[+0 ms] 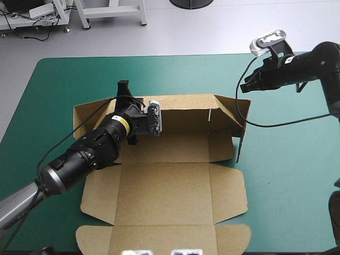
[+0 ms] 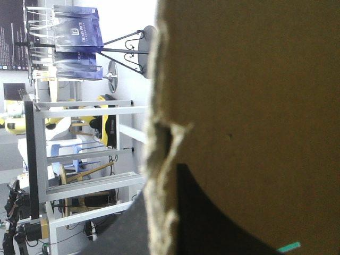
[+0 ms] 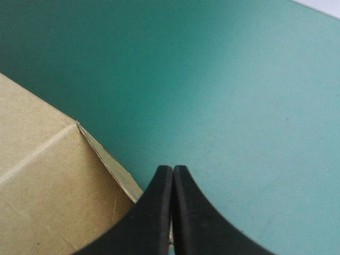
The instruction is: Fold the box
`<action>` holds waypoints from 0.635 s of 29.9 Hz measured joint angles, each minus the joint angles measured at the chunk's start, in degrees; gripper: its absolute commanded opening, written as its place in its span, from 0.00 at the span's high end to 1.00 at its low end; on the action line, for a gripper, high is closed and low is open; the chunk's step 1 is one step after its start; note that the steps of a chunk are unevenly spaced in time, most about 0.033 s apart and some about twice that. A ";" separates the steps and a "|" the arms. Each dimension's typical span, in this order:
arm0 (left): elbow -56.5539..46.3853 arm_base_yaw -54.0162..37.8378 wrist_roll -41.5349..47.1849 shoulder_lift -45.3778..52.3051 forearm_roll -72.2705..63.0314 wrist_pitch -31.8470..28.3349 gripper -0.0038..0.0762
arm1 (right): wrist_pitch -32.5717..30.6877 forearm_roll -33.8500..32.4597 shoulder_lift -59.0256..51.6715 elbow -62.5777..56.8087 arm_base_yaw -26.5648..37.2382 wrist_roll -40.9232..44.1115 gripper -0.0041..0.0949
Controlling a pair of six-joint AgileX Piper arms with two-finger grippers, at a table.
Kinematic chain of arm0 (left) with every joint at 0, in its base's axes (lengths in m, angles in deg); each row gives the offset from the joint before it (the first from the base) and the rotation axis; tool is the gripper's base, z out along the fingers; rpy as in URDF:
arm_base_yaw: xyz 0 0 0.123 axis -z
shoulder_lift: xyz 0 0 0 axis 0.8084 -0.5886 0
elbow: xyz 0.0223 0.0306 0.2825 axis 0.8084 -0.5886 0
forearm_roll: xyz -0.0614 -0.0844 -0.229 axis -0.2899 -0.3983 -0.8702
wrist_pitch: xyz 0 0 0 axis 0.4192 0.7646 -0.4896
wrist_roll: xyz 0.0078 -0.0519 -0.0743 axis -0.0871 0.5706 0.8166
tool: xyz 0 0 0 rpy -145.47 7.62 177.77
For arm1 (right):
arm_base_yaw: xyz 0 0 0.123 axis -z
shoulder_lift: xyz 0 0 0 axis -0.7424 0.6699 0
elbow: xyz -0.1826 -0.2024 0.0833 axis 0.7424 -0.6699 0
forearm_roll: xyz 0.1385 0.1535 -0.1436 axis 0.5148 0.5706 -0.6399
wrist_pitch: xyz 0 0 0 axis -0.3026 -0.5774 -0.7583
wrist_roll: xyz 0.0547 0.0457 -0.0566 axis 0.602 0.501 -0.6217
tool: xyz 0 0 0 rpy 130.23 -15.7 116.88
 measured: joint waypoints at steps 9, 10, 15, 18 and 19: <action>0.00 0.00 1.13 -0.23 1.20 0.56 0.96 | -3.41 1.28 8.32 1.44 -0.07 0.00 0.98; 0.00 0.00 1.18 -0.30 1.20 0.56 0.96 | -3.41 1.34 8.59 1.44 -0.07 0.00 0.98; 0.00 0.00 1.38 -0.42 1.46 0.63 0.96 | -3.46 2.18 9.24 1.44 -0.07 0.00 0.98; 0.00 0.00 1.51 -0.51 1.46 0.63 0.96 | -3.46 3.43 9.31 1.44 -0.30 0.00 0.98; 0.00 0.00 1.51 -0.62 1.46 0.63 0.96 | -3.46 3.54 9.31 1.44 -0.48 0.00 0.98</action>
